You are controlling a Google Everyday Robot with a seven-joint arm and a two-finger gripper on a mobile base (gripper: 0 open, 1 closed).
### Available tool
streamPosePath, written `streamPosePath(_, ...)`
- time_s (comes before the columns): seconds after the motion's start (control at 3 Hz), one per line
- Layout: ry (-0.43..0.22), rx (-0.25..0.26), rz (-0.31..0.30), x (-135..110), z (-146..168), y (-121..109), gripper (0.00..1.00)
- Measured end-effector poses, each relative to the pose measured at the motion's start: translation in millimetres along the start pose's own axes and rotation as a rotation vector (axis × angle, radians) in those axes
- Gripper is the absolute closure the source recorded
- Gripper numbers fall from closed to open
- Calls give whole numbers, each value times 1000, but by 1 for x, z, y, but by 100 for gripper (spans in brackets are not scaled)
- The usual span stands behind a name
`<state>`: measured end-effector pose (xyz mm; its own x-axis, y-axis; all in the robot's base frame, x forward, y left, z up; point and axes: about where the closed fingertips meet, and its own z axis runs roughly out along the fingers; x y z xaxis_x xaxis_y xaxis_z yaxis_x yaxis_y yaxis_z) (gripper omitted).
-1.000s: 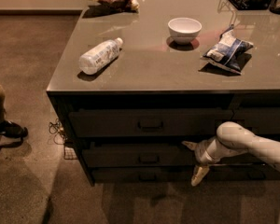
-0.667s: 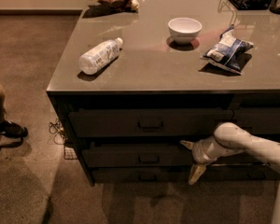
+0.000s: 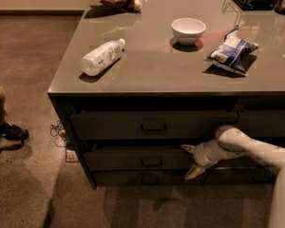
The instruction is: Open middle drawer
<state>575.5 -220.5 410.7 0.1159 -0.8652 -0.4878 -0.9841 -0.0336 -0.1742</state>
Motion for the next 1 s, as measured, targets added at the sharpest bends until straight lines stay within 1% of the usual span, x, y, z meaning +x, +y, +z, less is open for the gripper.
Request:
streamPosePath(0.33, -9, -9, 2, 2, 2, 6, 50)
streamPosePath(0.67, -22, -41, -5, -3, -6, 31, 73)
streamPosePath(1.0, -46, -108, 8, -7, -10, 69, 96)
